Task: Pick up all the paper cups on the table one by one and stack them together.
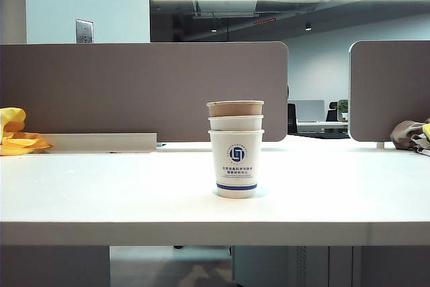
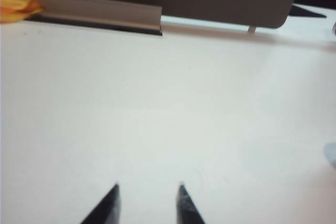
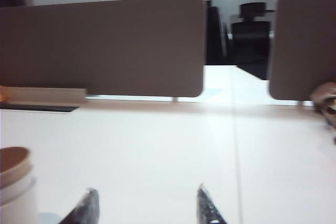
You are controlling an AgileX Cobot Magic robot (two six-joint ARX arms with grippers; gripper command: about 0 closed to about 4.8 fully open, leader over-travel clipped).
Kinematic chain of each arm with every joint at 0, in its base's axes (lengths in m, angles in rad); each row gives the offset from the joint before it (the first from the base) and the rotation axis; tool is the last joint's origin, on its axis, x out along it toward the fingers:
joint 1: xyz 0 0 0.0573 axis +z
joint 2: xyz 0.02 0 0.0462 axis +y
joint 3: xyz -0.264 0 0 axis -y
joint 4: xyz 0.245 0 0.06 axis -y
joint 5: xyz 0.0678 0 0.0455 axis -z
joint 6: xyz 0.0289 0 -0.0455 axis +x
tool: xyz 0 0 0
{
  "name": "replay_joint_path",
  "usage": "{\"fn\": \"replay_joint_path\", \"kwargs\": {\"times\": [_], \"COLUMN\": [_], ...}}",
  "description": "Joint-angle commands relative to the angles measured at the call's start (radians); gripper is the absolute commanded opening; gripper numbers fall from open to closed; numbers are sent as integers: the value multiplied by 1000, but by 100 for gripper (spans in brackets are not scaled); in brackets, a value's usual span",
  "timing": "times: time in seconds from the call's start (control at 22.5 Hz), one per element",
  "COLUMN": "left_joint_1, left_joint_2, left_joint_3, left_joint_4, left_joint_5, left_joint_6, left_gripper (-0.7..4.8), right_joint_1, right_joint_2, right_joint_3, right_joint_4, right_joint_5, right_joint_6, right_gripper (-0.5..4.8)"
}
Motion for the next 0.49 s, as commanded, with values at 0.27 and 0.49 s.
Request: {"fn": "replay_joint_path", "kwargs": {"times": [0.27, 0.49], "left_joint_1": [5, 29], "left_joint_2": [-22, -22], "left_joint_3": [4, 4], "left_joint_4": [-31, -31], "left_joint_5": [4, 6], "left_joint_6": [-3, -3], "left_gripper": [138, 138], "right_joint_1": [-106, -142], "right_joint_2": [-75, -113], "right_joint_3": [-7, -7], "right_joint_4": [-246, -278], "right_joint_5": [3, 3], "right_joint_6": [3, 3], "right_gripper": [238, 238]}}
